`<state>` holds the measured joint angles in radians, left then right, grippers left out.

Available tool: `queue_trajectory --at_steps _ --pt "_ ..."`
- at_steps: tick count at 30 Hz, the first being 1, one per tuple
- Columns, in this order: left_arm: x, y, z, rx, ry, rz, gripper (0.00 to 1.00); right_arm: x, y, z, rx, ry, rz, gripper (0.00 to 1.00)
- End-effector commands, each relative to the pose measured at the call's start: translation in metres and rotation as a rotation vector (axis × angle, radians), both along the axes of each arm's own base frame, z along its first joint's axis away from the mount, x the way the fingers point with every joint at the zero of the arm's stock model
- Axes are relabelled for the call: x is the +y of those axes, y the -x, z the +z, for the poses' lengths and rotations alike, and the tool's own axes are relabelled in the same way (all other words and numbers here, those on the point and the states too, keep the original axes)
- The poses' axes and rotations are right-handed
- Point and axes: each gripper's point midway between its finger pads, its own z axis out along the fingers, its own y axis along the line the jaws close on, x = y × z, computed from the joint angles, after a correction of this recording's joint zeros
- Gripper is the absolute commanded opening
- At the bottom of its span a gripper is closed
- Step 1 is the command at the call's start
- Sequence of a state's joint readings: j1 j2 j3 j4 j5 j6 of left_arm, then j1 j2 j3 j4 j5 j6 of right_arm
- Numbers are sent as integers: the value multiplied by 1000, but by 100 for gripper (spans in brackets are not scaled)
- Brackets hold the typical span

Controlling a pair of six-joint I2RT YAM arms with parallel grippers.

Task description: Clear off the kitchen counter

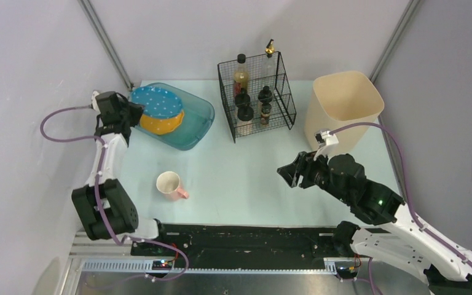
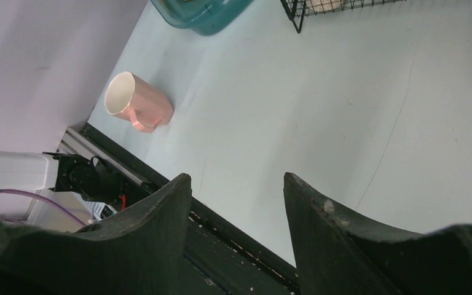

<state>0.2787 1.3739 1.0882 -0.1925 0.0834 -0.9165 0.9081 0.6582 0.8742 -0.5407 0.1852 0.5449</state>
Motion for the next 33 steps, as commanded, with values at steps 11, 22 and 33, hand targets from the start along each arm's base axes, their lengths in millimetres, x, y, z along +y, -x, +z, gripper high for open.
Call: queue_trajectory --at_steps 11,22,33 --pt "40 -85 43 -190 -38 58 0 7 -8 -7 -29 32 9 62" --pt "55 -106 -16 -98 -16 79 0 16 -11 -19 -16 56 32 62" --pt "54 -104 -60 -17 -5 69 5 17 -10 -30 -2 59 37 62"
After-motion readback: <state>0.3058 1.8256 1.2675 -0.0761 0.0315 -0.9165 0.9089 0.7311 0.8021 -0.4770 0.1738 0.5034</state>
